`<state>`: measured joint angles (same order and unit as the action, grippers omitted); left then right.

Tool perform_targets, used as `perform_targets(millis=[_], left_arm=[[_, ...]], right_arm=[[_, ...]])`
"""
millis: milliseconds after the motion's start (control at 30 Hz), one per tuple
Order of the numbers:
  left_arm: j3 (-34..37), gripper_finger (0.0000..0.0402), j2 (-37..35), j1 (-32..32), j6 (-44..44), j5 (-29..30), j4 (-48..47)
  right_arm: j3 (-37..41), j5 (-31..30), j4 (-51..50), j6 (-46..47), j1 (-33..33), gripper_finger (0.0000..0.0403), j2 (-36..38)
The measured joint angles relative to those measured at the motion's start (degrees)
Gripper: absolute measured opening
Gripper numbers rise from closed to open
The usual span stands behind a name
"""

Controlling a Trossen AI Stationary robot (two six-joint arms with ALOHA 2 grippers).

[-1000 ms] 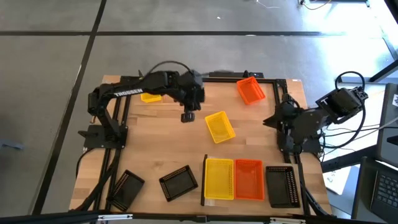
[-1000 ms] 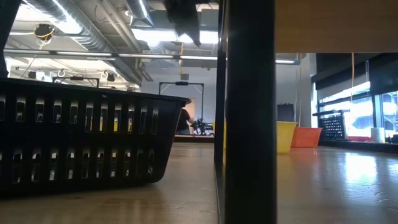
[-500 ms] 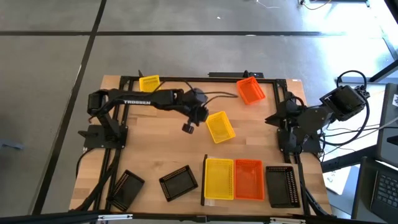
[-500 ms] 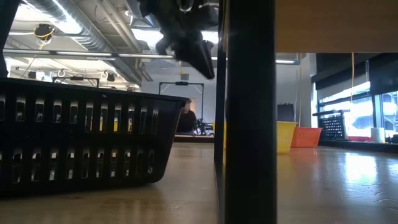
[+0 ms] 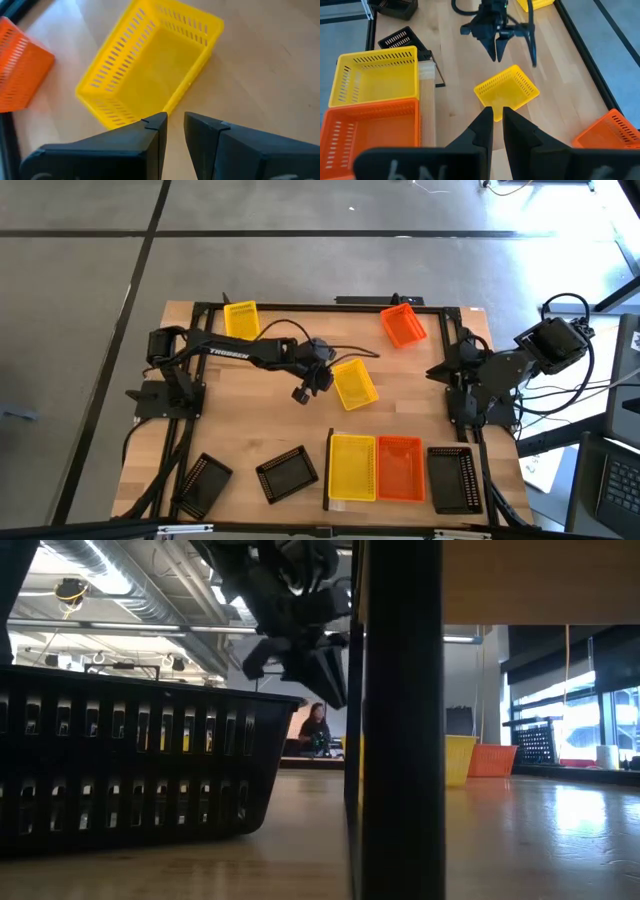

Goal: Stack baskets on shelf by color
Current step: Stack the bottom yellow bin on top of the yellow bin

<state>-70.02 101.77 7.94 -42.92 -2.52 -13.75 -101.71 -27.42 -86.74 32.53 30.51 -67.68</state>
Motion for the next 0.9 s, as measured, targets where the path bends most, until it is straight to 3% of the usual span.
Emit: perform_targets(millis=[900], left_arm=[[-0.1,0.0057,4.9,-0.6,-9.8,5.0,4.5]], right_arm=[[0.0,0.0,0.6,0.0,0.0,0.0039,0.0]])
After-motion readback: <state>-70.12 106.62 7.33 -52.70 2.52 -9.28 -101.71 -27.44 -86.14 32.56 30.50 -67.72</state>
